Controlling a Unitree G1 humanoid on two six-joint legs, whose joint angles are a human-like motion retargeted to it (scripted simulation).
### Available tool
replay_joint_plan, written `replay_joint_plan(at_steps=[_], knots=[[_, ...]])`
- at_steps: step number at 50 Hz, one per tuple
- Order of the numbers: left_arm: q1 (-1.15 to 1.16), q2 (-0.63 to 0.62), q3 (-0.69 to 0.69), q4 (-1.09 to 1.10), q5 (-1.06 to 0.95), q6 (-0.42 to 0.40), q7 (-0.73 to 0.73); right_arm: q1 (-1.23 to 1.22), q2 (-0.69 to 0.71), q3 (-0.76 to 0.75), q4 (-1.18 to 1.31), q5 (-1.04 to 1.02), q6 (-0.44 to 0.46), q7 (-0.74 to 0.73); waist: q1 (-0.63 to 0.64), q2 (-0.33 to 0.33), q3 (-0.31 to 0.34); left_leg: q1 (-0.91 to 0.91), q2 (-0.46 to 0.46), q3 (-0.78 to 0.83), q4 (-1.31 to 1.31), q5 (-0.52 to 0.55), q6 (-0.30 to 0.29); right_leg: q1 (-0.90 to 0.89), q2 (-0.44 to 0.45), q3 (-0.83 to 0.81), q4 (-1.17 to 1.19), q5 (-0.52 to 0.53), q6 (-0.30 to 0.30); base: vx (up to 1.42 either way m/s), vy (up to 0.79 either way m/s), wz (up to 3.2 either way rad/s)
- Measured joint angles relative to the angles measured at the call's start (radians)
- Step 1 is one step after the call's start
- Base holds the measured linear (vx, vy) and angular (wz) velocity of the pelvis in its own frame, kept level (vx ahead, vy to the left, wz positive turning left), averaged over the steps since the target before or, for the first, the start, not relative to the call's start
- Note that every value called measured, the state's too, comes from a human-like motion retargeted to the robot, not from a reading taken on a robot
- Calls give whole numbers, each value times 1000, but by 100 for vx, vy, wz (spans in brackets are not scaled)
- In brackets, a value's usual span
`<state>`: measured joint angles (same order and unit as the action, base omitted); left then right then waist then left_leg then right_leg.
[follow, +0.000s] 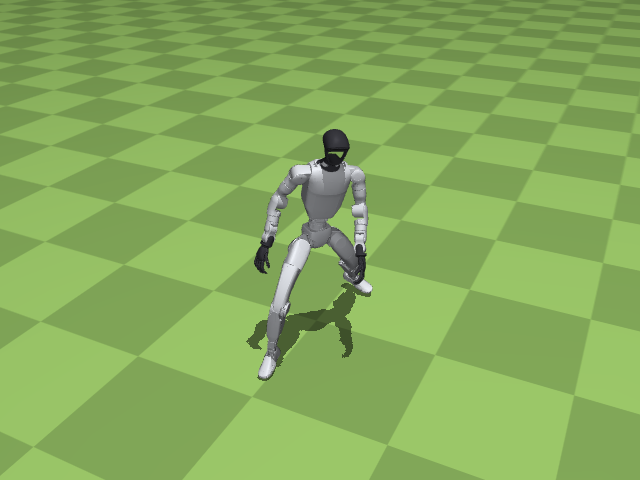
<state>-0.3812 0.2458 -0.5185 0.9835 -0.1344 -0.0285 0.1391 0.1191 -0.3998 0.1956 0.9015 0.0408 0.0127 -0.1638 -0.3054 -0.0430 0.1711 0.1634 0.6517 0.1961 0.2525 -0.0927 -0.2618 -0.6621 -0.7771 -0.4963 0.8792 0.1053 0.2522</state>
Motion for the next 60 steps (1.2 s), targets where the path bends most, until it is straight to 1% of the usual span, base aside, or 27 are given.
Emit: replay_joint_plan(at_steps=[5, 10, 14, 17, 20, 25, 30, 33, 36, 39, 41, 44, 48, 52, 55, 60], knots=[[53, -9, 77, 92, -76, 10, 29, 1, 27, -7, 19, -12, 20, 20, 12, -12, 2, 46, -119, 61, -89, 8, 0, 113, 45, -32, -349, 188, 10, -20, 39, -23], [84, 6, 92, 147, -84, 6, 53, 36, 75, -11, 53, 2, 28, 2, 41, -43, 26, 74, -221, 73, -116, -2, 0, 248, 65, -69, -659, 340, 10, -16, 25, -10], [88, 24, 117, 179, -62, 1, 59, 66, 112, -5, 85, -1, 28, -16, 96, -60, 61, 132, -267, 106, -156, -6, 0, 302, 90, -77, -796, 398, 10, -13, 8, -39], [84, 35, 154, 201, -48, 5, 69, 72, 124, 0, 101, -16, 30, -17, 144, -54, 85, 185, -272, 154, -204, 1, 0, 271, 123, -54, -800, 402, 10, -10, -6, -75], [84, 42, 182, 219, -47, 14, 80, 62, 118, 5, 104, -26, 34, -3, 170, -29, 92, 219, -248, 206, -239, 6, 0, 193, 156, -17, -714, 364, 10, -1, -13, -68], [103, 50, 153, 221, -75, 24, 75, 38, 87, 14, 82, -11, 38, 30, 138, 38, 60, 182, -140, 234, -208, 3, 0, 11, 168, 32, -409, 208, 10, 14, -22, -18], [135, 70, 101, 177, -68, 26, 34, 56, 70, 0, 52, -8, 29, 44, 79, 87, 6, 101, -3, 188, -125, 7, 0, -139, 128, 41, -51, 12, 10, 26, -39, 34], [143, 86, 100, 132, -50, 35, 10, 83, 67, -21, 42, -28, 25, 45, 50, 99, -20, 59, 88, 128, -72, 10, 0, -190, 82, 33, 173, -123, 10, 31, -50, 67], [137, 96, 114, 79, -36, 46, -2, 106, 64, -41, 33, -51, 23, 38, 28, 92, -36, 23, 160, 56, -30, 18, 0, -210, 24, 29, 373, -249, 10, 30, -49, 83], [120, 100, 121, 20, -37, 53, 4, 121, 59, -52, 22, -66, 20, 21, 14, 62, -41, 0, 200, -19, -4, 25, 0, -209, -42, 43, 539, -357, 8, 26, -42, 88], [104, 101, 118, -19, -43, 55, 15, 125, 55, -55, 13, -66, 18, 6, 15, 37, -40, -9, 218, -59, 11, 24, 0, -208, -77, 53, 629, -417, 0, 18, -38, 65], [73, 100, 109, -76, -58, 63, 26, 115, 46, -61, 2, -53, 16, -20, 37, 11, -33, -19, 250, -99, 40, 11, 0, -211, -105, 57, 735, -484, -22, 11, -32, 29], [53, 84, 109, -139, -84, 72, 14, 94, 27, -74, -6, -32, 15, -57, 76, -5, -27, -19, 275, -116, 79, -2, 4, -216, -120, 60, 814, -529, -42, 7, -17, -1], [48, 62, 112, -177, -128, 84, 13, 62, 7, -84, -17, -3, 15, -92, 98, -6, -17, -21, 276, -121, 118, 11, 8, -216, -120, 62, 825, -526, -57, 1, -2, -3], [41, 43, 98, -176, -139, 88, 32, 45, -1, -85, -29, 23, 10, -103, 94, 1, -13, -24, 265, -119, 132, 17, 5, -212, -116, 62, 797, -499, -64, -2, 11, -11], [2, -6, 48, -110, -83, 89, 52, 40, -8, -82, -37, 43, 8, -84, 66, 24, -10, -3, 222, -98, 99, 10, 5, -182, -116, 62, 686, -411, -54, -7, 25, 4]])
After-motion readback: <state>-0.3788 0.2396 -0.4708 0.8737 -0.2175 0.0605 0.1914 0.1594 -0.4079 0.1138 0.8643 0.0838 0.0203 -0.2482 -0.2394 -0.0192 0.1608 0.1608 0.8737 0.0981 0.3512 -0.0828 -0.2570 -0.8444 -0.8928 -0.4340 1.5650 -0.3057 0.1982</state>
